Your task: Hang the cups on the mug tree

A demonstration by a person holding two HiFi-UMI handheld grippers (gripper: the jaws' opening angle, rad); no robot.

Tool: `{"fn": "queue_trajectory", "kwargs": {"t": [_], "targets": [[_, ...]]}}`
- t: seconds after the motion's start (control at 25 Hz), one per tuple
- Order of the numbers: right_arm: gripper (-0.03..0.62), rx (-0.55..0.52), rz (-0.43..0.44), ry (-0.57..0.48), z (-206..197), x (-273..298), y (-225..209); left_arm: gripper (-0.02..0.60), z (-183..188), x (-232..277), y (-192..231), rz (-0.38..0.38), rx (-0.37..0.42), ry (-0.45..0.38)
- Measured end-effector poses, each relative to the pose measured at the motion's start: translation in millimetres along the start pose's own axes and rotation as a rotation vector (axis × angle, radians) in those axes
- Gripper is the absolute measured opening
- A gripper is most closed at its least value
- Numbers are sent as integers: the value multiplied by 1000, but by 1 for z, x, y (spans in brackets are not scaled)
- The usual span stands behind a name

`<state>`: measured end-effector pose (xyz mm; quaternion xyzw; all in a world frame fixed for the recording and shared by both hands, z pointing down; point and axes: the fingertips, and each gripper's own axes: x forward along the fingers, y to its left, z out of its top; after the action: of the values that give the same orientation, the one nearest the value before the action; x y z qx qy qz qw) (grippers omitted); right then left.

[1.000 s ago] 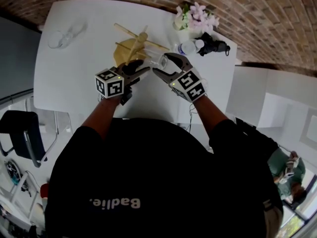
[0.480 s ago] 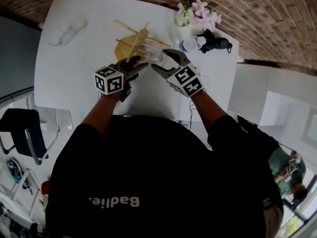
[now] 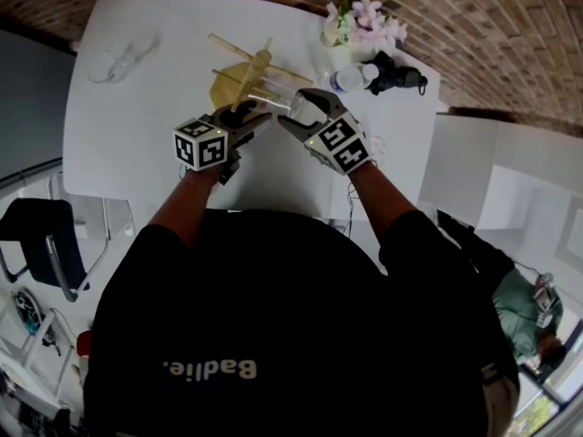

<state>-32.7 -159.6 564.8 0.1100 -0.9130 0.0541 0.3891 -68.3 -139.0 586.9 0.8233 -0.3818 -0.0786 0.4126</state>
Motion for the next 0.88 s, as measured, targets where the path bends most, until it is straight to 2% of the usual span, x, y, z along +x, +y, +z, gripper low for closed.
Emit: {"fn": "queue_trajectory", "kwargs": {"t": [0.6, 0.88], "targets": [[301, -31, -30, -9, 3, -2, 0, 230, 2, -4, 0, 42, 55, 16], [301, -8, -46, -38, 6, -8, -1, 232, 6, -14, -1, 64, 71, 20]]}}
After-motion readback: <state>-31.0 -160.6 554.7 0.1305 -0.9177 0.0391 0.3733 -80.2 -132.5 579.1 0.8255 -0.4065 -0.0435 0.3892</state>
